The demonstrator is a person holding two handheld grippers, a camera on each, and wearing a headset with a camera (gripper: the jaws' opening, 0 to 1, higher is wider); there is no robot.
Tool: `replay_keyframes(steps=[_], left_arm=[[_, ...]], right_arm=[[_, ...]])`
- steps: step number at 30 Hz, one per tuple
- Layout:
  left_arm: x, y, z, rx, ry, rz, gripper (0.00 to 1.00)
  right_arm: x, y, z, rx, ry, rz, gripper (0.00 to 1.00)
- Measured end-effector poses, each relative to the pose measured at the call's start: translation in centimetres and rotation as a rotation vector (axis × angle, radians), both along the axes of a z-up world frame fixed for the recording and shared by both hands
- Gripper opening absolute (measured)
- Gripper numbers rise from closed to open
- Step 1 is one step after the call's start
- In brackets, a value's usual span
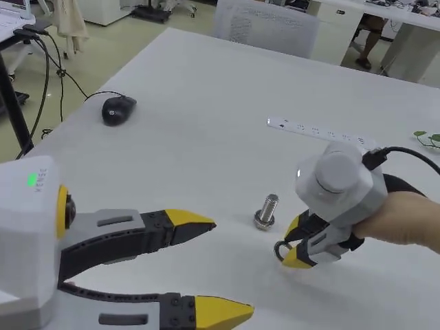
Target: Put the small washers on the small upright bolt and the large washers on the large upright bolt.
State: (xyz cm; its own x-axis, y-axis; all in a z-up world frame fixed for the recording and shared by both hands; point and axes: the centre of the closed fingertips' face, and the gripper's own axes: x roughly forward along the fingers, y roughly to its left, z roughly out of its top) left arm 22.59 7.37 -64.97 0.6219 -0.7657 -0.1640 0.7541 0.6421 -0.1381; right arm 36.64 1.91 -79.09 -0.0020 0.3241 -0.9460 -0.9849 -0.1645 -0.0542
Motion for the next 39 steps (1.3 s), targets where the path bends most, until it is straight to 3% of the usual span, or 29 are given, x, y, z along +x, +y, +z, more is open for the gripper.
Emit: replay_keyframes(steps=[11,22,34,39], left_arm=[[0.1,0.0,0.1,0.000,0.001,-0.002,0.50],[0.4,-0.1,0.4,-0.006,-0.001,-0.002,0.50],[1.0,0.0,0.4,0.006,0.005,-0.005,0.50],[1.1,0.3,0.1,0.004,0.017,0.004,0.50]], right_arm=[[2.8,1.0,3.3,0.025,-0.065,-0.003,0.23],[4.0,2.4,5.0,0.021,-0.100,0.031,0.23],[4.9,3.9,4.3,0.012,-0.091,0.068,0.23],[5.7,4.0,3.4,-0.002,-0.083,0.072,0.23]])
